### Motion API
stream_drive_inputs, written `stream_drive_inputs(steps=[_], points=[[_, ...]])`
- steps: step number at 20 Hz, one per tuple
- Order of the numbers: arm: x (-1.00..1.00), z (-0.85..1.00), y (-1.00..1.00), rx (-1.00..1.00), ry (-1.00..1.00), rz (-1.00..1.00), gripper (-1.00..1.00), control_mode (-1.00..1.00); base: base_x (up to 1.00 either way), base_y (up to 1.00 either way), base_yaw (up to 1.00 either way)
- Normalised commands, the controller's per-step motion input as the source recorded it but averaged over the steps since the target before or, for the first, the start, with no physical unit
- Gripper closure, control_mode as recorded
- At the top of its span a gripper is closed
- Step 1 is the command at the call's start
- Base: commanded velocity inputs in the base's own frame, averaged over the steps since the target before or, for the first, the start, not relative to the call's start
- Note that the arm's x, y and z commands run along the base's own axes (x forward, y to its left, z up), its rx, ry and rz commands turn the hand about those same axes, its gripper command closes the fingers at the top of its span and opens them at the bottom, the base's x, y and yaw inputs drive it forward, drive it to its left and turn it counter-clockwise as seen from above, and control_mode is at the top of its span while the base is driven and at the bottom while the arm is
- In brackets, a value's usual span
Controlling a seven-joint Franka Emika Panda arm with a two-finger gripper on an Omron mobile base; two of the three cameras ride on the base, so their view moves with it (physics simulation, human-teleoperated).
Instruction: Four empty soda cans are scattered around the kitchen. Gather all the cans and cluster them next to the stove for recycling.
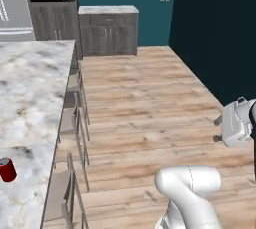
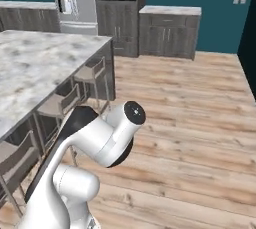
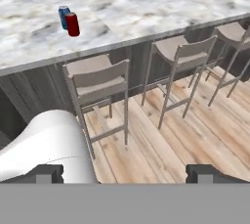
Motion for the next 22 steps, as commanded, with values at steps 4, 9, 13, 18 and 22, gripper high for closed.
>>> stream_drive_inputs(steps=[4, 9, 13, 18, 22], points=[[0.00, 0.00, 0.00, 0.00, 0.00, 0.00, -1.00, 1.00, -0.05, 0.00, 0.50], [0.00, 0.00, 0.00, 0.00, 0.00, 0.00, -1.00, 1.00, -0.08, 0.00, 0.50], [0.00, 0.00, 0.00, 0.00, 0.00, 0.00, -1.00, 1.00, -0.09, 0.00, 0.49], [0.00, 0.00, 0.00, 0.00, 0.00, 0.00, -1.00, 1.00, -0.10, 0.00, 0.46], [0.00, 0.00, 0.00, 0.00, 0.00, 0.00, -1.00, 1.00, -0.10, 0.00, 0.46]])
